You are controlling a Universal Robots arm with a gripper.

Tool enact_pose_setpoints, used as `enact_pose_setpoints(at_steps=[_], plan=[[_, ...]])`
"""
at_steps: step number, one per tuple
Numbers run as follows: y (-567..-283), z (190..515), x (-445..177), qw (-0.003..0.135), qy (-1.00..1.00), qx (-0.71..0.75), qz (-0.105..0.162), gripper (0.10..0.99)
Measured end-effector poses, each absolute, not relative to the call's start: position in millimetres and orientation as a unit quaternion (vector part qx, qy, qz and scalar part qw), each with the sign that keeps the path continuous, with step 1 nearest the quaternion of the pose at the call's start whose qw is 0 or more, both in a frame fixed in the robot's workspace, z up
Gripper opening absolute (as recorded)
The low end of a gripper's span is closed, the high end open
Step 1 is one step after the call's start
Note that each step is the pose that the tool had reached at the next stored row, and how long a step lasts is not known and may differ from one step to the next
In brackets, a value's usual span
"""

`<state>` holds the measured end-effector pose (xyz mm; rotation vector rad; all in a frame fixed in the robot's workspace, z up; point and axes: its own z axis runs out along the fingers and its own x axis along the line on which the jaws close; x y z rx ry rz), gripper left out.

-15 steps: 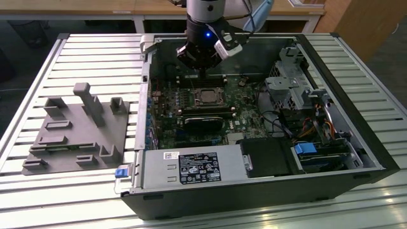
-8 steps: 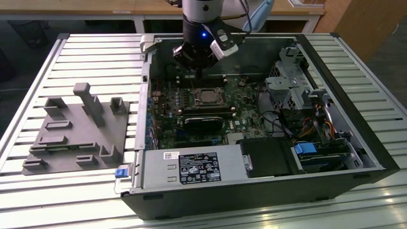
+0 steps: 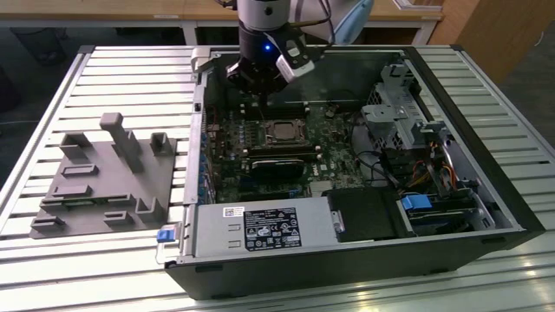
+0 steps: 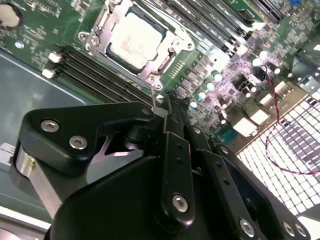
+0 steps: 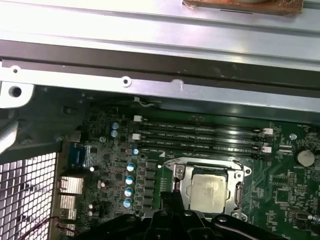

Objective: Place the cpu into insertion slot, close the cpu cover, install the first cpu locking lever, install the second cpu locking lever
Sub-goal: 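Install the first cpu locking lever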

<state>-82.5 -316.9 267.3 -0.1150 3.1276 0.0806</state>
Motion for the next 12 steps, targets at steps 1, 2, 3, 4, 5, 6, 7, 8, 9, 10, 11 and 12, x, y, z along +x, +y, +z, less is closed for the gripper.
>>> enact_pose_setpoints(at_steps=[1, 2, 3, 4, 5, 6, 7, 8, 9, 10, 11, 12], plan=[[-317, 267, -84, 0.005, 0.999, -0.034, 0.026, 0.118], [-316, 267, -86, 0.005, 0.999, -0.031, 0.026, 0.118], [-316, 267, -87, 0.006, 0.999, -0.029, 0.026, 0.118], [-316, 266, -89, 0.006, 0.999, -0.028, 0.026, 0.118], [-316, 266, -91, 0.006, 0.999, -0.028, 0.026, 0.118], [-316, 265, -93, 0.006, 0.999, -0.028, 0.026, 0.118], [-316, 265, -94, 0.006, 0.999, -0.028, 0.026, 0.118], [-315, 264, -95, 0.006, 0.999, -0.028, 0.026, 0.118], [-315, 264, -96, 0.006, 0.999, -0.028, 0.026, 0.118], [-315, 264, -97, 0.006, 0.999, -0.028, 0.026, 0.118], [-315, 264, -98, 0.005, 0.999, -0.028, 0.026, 0.118], [-314, 263, -99, 0.005, 0.999, -0.028, 0.026, 0.118]])
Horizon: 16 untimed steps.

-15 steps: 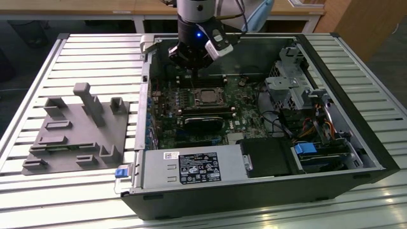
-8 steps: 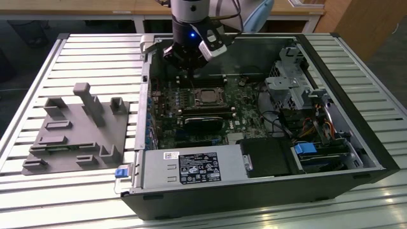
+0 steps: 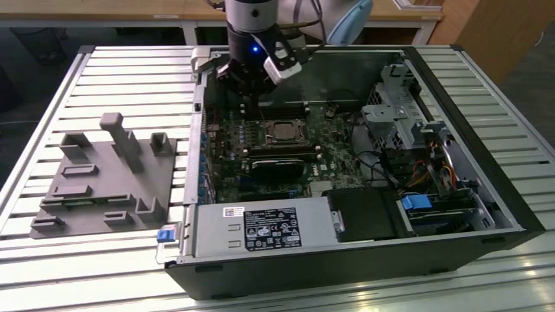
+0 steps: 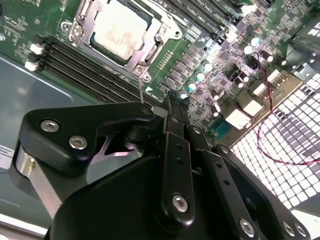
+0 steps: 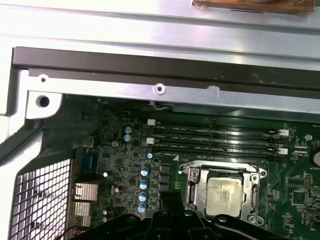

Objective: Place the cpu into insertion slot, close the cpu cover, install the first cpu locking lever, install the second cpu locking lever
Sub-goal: 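Install the first cpu locking lever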

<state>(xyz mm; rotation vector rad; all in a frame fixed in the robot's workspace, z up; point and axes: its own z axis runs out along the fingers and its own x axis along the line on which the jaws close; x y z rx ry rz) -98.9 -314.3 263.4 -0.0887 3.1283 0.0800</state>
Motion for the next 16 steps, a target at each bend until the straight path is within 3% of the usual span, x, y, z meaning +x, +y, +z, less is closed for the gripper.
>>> enact_pose_setpoints(at_steps=[16], plan=[[-302, 259, -102, 0.006, 0.999, -0.028, 0.026, 0.118]])
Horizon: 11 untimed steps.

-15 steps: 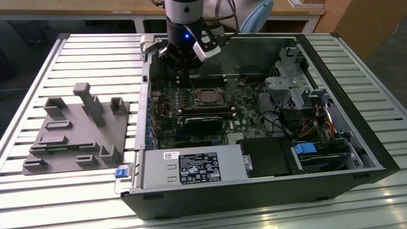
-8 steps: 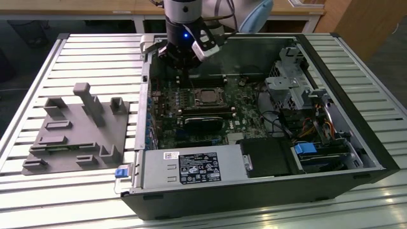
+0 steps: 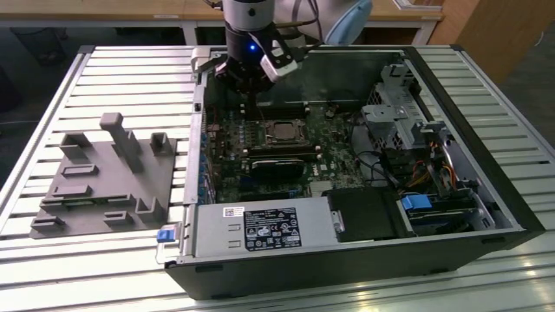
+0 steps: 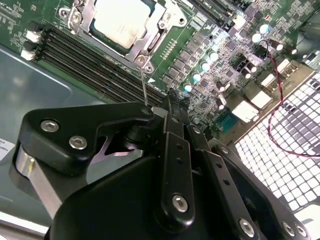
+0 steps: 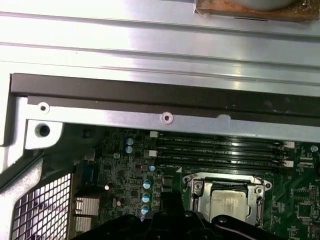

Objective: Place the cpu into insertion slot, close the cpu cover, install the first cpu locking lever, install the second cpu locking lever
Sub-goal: 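Install the first cpu locking lever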

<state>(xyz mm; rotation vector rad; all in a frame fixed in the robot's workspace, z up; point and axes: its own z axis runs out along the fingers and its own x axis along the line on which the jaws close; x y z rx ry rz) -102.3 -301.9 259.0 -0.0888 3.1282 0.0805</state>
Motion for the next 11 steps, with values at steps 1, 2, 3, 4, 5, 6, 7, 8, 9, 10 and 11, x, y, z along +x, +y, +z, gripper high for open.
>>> enact_pose_setpoints(at_steps=[1, 2, 3, 4, 5, 6, 7, 8, 9, 10, 11], plan=[[-301.4, 258.9, -102.4, 0.006, 0.999, -0.028, 0.026, 0.118], [-301.0, 258.8, -102.5, 0.006, 0.999, -0.028, 0.026, 0.118], [-300.5, 258.8, -102.6, 0.006, 0.999, -0.028, 0.026, 0.118], [-300.1, 258.7, -102.6, 0.006, 0.999, -0.028, 0.026, 0.118], [-299.8, 258.7, -102.6, 0.006, 0.999, -0.028, 0.026, 0.118], [-299.4, 258.7, -102.6, 0.006, 0.999, -0.028, 0.026, 0.118], [-299.1, 258.7, -102.6, 0.006, 0.999, -0.028, 0.026, 0.118], [-299.0, 258.7, -102.6, 0.006, 0.999, -0.028, 0.026, 0.118], [-299.0, 258.7, -102.6, 0.006, 0.999, -0.028, 0.026, 0.118], [-298.8, 258.6, -102.6, 0.006, 0.999, -0.028, 0.026, 0.118], [-298.7, 258.6, -102.4, 0.006, 0.999, -0.028, 0.026, 0.118]])
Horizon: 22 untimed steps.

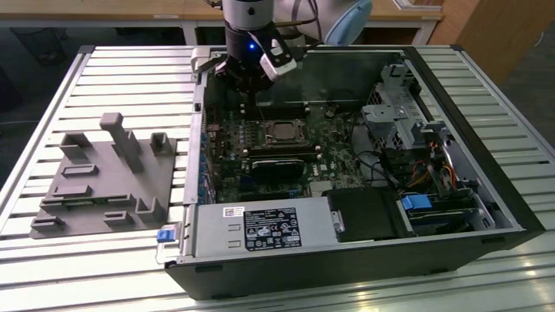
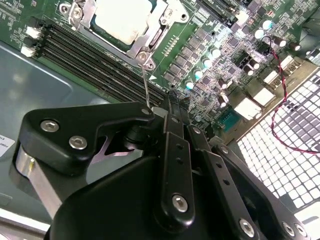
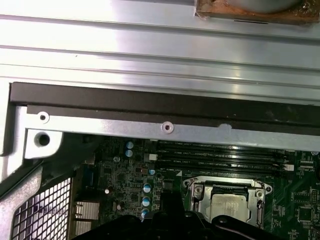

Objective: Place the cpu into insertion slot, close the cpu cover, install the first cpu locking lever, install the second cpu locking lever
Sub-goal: 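Install the first cpu locking lever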

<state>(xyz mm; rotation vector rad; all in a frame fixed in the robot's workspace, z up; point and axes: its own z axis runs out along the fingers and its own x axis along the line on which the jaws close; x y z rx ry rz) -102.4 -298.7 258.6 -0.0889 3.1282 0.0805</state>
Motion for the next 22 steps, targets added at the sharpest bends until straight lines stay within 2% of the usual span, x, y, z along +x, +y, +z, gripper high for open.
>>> enact_pose_setpoints(at_steps=[22], plan=[[-298, 258, -80, 0.006, 0.999, -0.028, 0.026, 0.118]])
